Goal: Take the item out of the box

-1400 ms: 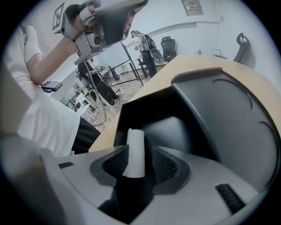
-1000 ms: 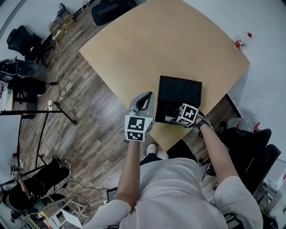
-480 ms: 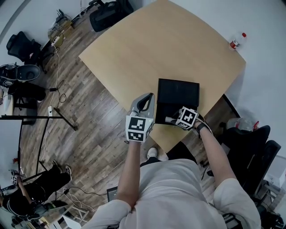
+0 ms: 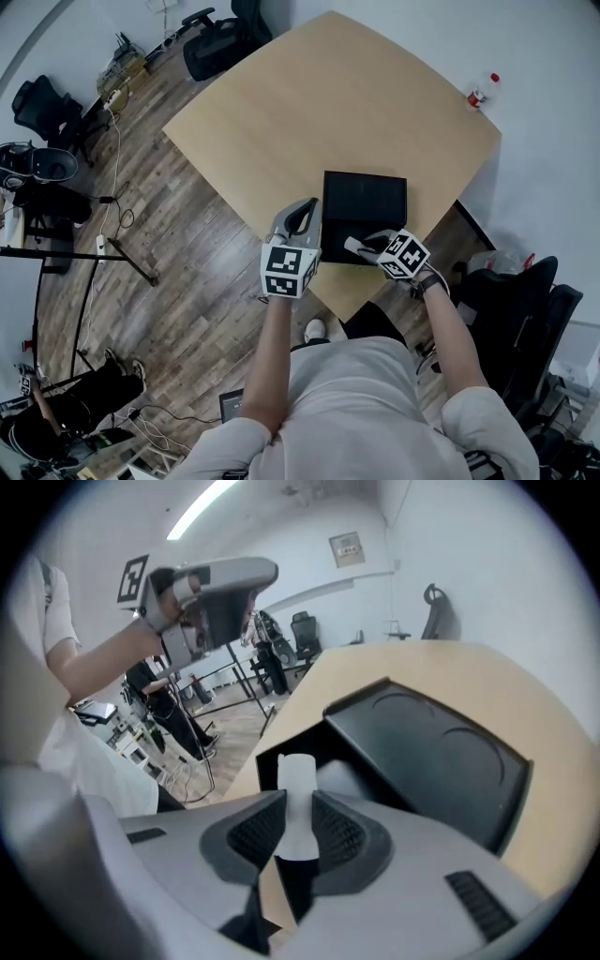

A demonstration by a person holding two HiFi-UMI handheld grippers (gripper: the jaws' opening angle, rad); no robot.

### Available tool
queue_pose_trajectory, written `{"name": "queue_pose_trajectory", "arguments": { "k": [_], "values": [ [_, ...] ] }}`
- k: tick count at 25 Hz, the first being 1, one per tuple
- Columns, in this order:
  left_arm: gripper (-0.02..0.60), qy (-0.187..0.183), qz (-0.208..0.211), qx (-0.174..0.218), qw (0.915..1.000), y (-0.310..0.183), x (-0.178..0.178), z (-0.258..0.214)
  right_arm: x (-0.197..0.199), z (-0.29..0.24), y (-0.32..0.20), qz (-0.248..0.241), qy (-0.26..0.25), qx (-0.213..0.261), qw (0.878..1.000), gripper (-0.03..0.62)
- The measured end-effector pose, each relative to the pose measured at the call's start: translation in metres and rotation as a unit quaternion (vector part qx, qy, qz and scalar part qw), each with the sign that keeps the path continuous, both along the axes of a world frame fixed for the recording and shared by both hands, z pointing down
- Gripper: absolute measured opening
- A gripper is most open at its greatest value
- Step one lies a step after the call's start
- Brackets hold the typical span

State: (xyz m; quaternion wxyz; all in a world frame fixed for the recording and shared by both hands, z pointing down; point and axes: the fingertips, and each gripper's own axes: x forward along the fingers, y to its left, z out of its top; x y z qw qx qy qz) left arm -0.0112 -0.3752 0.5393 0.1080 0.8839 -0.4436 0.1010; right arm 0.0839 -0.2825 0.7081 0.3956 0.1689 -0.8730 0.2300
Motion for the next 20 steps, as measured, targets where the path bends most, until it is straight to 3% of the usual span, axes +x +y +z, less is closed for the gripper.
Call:
{"name": "queue_pose_trajectory", "arguments": {
  "k": [4,10,20],
  "values": [
    [0.006,0.001,0.0,-0.001,1.0,0.002,-0.001,-0.005,0.002,-0.037,-0.008,0.058,-0.047,0.038,0.996,0.095],
    [0.006,0.004,0.0,0.002,1.0,0.003,0.0,-0.016,0.009,-0.093,-0.021,0.128,-0.081,0.12,0.981,0.095],
    [0.006,0.009,0.029,0.035,0.9989,0.022,0.013,-0.049,0.016,-0.185,-0.025,0.243,-0.151,0.238,0.928,0.095]
  ]
}}
